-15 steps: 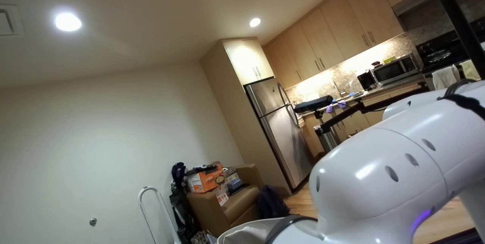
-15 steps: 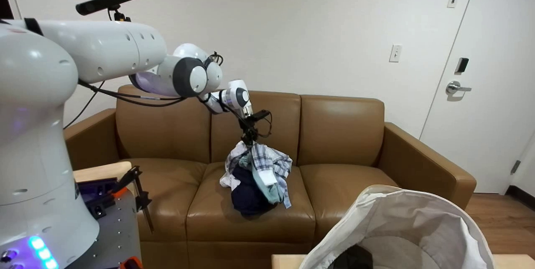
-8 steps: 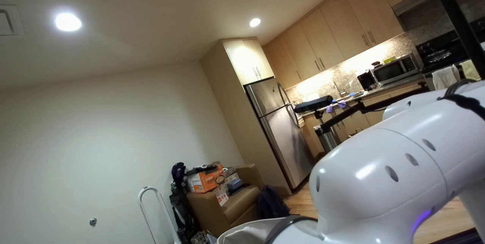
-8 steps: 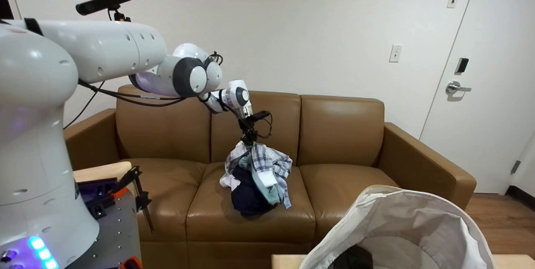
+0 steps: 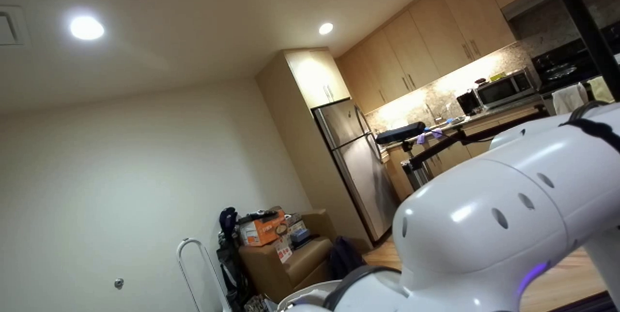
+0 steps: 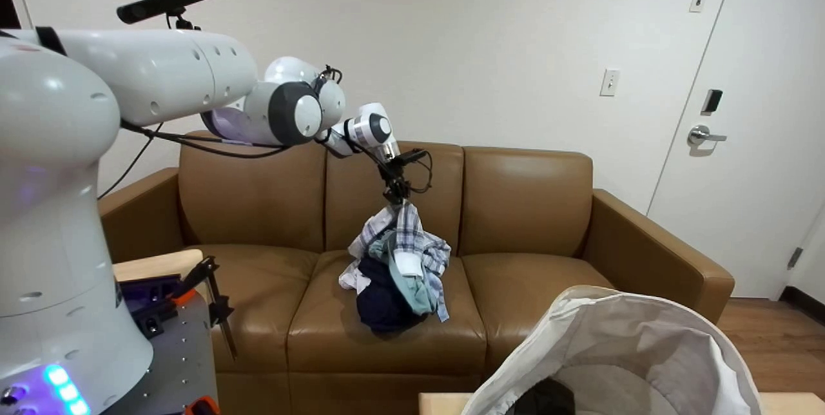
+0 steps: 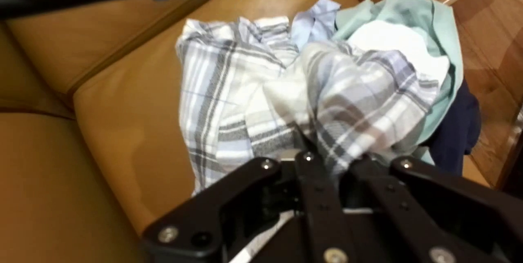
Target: Put the black cloth in the laundry bag
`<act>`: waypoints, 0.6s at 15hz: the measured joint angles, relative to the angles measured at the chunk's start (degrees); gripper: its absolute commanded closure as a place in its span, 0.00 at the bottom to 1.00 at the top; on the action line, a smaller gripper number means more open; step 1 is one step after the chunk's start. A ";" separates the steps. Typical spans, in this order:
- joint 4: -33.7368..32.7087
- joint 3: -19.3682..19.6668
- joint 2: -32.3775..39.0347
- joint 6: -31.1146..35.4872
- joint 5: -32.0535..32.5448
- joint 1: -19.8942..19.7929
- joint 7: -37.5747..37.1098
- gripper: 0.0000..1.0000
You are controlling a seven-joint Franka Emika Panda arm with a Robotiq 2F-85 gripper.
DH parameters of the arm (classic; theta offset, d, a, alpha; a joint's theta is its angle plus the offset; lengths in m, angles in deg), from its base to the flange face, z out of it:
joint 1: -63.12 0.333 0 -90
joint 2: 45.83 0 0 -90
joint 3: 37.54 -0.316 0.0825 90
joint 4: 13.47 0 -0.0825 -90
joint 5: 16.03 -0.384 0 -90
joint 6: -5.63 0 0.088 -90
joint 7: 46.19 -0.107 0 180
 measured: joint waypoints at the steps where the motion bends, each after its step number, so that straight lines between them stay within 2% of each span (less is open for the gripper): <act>1: -0.59 1.24 -0.40 -0.58 0.19 -0.03 -0.77 0.92; 6: -0.77 8.82 -3.23 -4.48 0.84 -1.66 -6.05 0.91; 9: -0.78 9.74 -4.56 -4.90 0.79 -4.24 -6.95 0.90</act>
